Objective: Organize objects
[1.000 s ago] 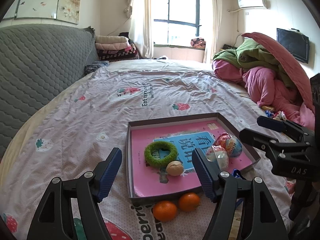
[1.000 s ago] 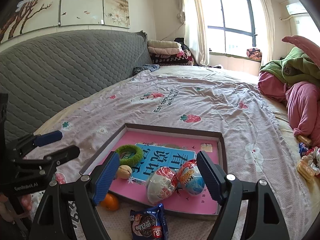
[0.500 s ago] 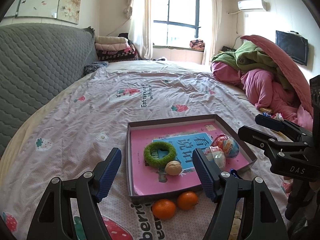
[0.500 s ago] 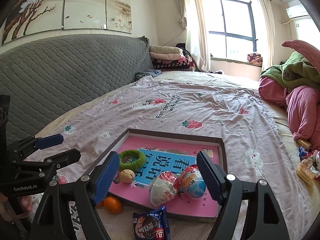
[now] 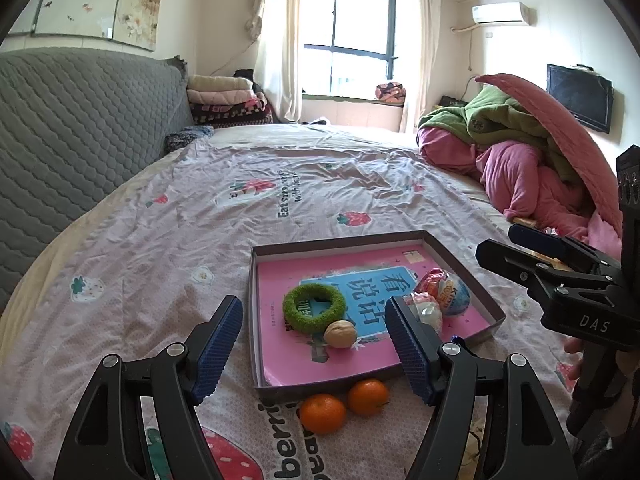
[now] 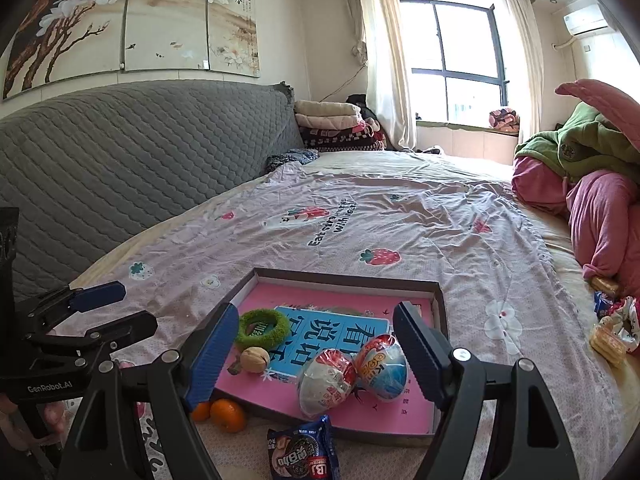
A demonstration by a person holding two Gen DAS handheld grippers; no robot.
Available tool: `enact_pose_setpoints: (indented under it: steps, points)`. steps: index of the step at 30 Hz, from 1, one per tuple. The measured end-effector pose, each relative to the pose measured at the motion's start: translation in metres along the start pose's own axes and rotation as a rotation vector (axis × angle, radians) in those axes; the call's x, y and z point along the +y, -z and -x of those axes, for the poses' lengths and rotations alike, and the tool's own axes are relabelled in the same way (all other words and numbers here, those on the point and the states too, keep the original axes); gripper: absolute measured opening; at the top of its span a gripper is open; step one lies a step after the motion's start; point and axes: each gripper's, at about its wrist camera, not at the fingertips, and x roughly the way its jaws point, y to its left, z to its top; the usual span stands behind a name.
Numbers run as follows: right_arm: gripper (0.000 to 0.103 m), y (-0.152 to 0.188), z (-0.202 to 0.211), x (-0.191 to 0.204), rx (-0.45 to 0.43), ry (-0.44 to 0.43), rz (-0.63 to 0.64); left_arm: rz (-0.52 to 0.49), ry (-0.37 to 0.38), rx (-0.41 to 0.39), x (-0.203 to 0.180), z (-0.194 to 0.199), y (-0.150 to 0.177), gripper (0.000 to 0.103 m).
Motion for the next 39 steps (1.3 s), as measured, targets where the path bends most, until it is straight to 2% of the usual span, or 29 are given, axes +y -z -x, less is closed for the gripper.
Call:
enact_pose_setpoints:
  steps: [23,39]
  points:
    - [0.079,0.005,0.021,0.001,-0.034,-0.013,-0.023,-0.004,-0.010,-0.032,-0.006,0.024,0.022,0.075]
    - [0.079,0.016,0.042,0.010,-0.061,-0.014,0.009,-0.005,0.022,-0.038,-0.016,0.041,0.038,0.075]
